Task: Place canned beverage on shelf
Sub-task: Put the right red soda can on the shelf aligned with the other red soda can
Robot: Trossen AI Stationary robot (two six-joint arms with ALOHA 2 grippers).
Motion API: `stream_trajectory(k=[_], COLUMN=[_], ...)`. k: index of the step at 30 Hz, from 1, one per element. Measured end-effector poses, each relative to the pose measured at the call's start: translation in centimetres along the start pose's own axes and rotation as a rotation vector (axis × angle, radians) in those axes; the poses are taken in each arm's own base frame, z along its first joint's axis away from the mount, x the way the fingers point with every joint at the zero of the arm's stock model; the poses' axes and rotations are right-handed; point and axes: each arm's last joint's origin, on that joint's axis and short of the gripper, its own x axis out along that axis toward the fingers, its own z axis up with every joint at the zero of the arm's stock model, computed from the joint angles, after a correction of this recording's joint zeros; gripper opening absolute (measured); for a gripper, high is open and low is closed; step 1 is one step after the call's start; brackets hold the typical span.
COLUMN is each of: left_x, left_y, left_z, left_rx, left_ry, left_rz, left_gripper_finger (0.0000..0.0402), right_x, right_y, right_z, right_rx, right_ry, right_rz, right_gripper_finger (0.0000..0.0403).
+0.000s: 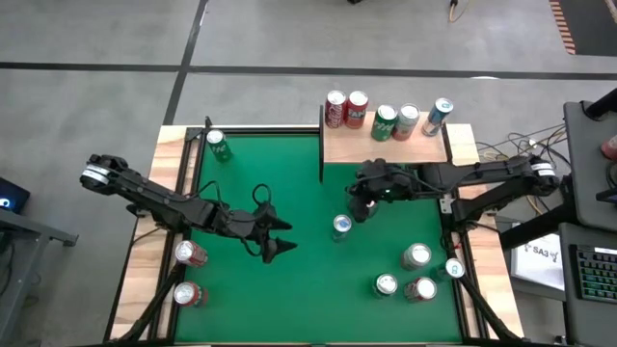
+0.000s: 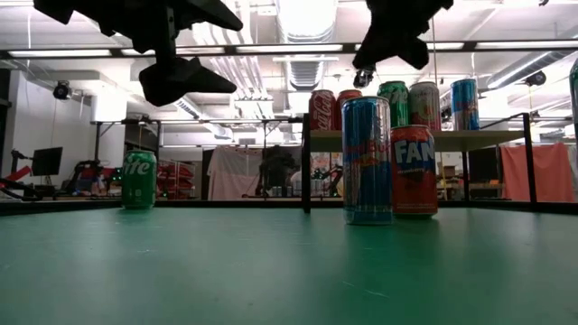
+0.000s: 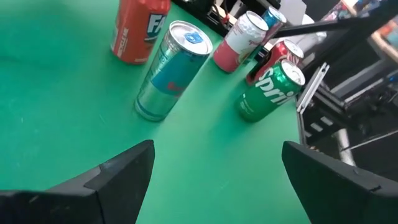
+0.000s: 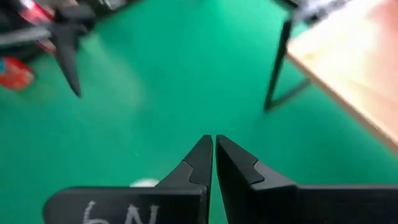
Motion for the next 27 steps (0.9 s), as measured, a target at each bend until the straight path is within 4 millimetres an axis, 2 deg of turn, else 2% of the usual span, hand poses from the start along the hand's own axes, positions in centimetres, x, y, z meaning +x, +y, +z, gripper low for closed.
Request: stream_trajectory(k=[7,13,17,22,27], left_x=[0.0,-0.3,-0.6,-1.5,-3.0], left_y=[0.0,0.1,0.3,0.9,1.3], left_z=[0.0,0.3,0.9,2.3,3.7], left_rx=[0.136,0.239,0.324,0.472,0.622], left_ry=[-0.001,-0.012,-0.040,-0.142,-0.235], left_rz=[0.002,0.001,0.030,0.152,0.305], left_gripper_finger=[0.0338,0.0338,0.0338,0.0338,0.0338], right_x=[-0.2,-0.7,-0.6,-0.7,-0.7], right_y=[0.2,0.2,0.3,0.6,0.6], right_z=[0.6,0.9,1.1,1.0,1.0], right_rx=[0.064,0.073,0.144,0.229,0.331], right_ry=[0.270,0.447,0.488,0.526,0.538], right_rz=[-0.229,-0.348,-0.333,-0.295,-0.297], right_gripper_finger=[0.0012,0.0012,0.0012,0.0020,0.0071])
